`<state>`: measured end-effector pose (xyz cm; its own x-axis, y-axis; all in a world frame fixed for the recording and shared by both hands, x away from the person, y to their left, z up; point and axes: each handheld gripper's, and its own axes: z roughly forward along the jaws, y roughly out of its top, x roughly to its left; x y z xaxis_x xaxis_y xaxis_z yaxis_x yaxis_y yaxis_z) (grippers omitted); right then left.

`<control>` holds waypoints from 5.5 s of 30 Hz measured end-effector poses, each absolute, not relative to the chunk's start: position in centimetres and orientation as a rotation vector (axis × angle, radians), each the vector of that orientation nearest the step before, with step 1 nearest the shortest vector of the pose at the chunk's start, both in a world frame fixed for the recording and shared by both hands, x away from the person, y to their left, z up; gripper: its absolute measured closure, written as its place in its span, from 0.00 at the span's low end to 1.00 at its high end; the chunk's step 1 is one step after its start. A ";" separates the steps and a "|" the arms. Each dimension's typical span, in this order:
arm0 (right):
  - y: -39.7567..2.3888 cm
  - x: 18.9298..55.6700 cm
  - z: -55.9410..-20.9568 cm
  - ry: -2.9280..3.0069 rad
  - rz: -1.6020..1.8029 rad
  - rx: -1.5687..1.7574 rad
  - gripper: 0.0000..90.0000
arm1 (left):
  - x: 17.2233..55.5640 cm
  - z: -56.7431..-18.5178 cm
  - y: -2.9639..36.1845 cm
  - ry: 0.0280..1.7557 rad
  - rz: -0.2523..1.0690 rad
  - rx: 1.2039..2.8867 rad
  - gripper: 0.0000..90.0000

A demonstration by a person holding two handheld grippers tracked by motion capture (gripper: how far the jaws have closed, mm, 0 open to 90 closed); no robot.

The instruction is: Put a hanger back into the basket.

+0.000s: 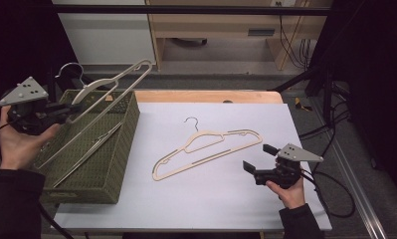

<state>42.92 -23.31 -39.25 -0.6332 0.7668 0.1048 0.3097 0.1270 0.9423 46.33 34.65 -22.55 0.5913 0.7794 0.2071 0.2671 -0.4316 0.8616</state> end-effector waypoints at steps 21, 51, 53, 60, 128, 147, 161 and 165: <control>-23.3 42.9 -39.3 2.013 1.508 1.040 0.06 | 49.3 -29.2 40.3 0.993 0.809 2.055 0.96; -23.1 43.1 -39.6 2.025 1.498 1.035 0.06 | 49.6 -38.4 40.6 1.034 0.737 2.184 0.95; -23.0 43.1 -39.6 2.027 1.498 1.037 0.06 | 49.6 -38.6 40.7 1.042 0.723 2.187 0.95; -22.9 43.1 -39.7 2.035 1.496 1.037 0.06 | 49.5 -38.6 40.4 1.068 0.644 2.206 0.84; -22.7 43.4 -40.2 2.044 1.515 1.054 0.06 | 52.4 -41.0 16.2 0.857 0.425 2.077 0.21; -22.2 43.7 -40.7 2.081 1.497 1.048 0.07 | 56.2 -46.5 15.1 0.900 0.334 2.313 0.66; -22.1 43.8 -40.8 2.089 1.494 1.044 0.07 | 56.0 -46.5 15.1 0.914 0.277 2.347 0.80; -21.9 44.0 -40.8 2.098 1.497 1.051 0.07 | 56.2 -46.5 15.1 0.923 0.265 2.346 0.83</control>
<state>44.00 -21.90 -40.84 -0.6602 0.7399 0.1290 0.3626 0.1636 0.9175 56.19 15.15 -46.46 0.7383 0.6737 -0.0312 0.5544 -0.5798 0.5970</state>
